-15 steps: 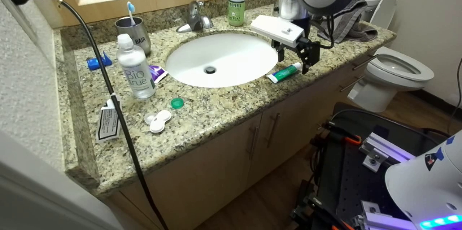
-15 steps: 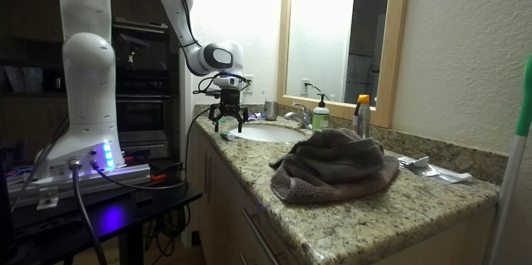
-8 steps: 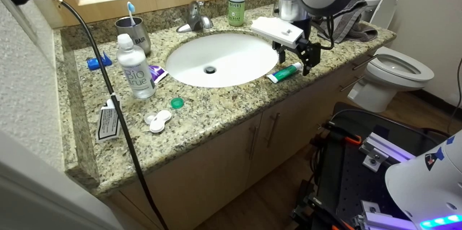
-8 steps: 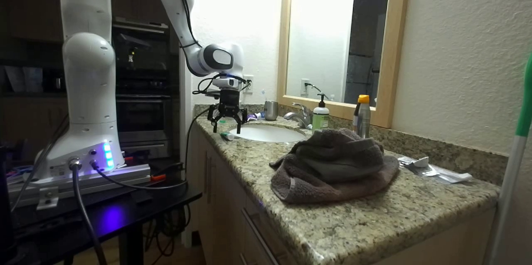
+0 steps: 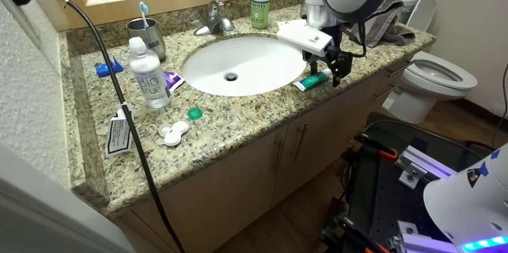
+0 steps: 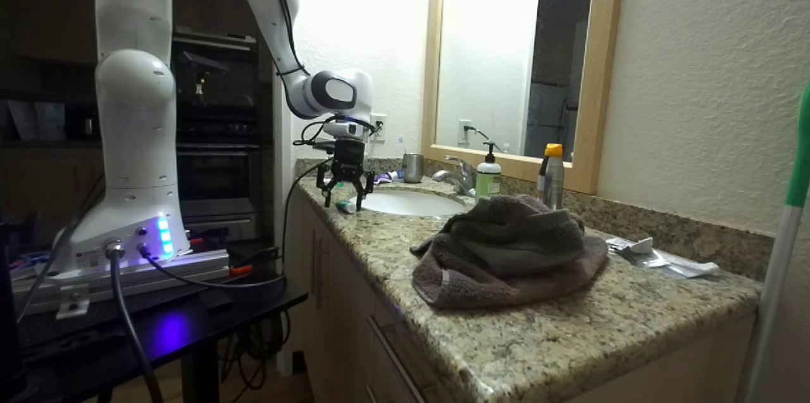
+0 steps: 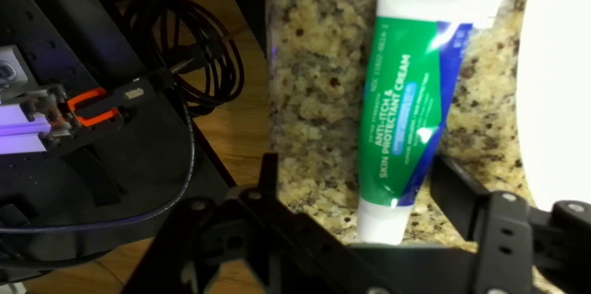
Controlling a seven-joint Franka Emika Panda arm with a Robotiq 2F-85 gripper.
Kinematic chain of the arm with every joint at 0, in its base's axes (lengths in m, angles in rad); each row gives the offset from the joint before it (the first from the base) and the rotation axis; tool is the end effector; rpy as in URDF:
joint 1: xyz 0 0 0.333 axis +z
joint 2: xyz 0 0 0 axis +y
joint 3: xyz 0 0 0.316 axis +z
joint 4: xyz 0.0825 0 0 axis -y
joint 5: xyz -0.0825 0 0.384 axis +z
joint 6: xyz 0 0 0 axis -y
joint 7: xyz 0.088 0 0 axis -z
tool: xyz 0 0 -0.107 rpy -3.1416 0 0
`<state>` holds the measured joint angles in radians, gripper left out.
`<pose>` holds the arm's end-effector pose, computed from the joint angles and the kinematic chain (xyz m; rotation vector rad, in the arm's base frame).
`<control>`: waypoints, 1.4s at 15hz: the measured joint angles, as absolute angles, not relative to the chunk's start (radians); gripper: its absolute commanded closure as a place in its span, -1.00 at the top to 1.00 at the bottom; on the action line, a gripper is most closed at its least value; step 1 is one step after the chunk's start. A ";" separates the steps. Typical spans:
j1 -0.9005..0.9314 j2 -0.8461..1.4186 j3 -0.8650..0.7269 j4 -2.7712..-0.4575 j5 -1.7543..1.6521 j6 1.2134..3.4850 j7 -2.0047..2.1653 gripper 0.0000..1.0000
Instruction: Move the green tube to the right side of the sink counter
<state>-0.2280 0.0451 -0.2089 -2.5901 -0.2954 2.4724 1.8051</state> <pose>0.3846 -0.1797 0.2297 1.5755 -2.4412 -0.0230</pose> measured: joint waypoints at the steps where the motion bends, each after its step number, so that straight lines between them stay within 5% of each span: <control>1: -0.226 0.044 -0.209 -2.589 -0.296 2.474 1.806 -0.11; 8: -0.224 0.043 -0.209 -2.578 -0.306 2.479 1.817 -0.93; 19: -0.206 -0.234 -0.200 -2.468 -0.156 2.372 1.706 -0.89; 20: -0.210 -0.265 -0.197 -2.442 -0.161 2.342 1.703 -0.54; 21: -0.213 -0.291 -0.190 -2.425 -0.164 2.325 1.696 -0.54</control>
<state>-0.2129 -0.2910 -0.1903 -2.4248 -0.1636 2.3250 1.6963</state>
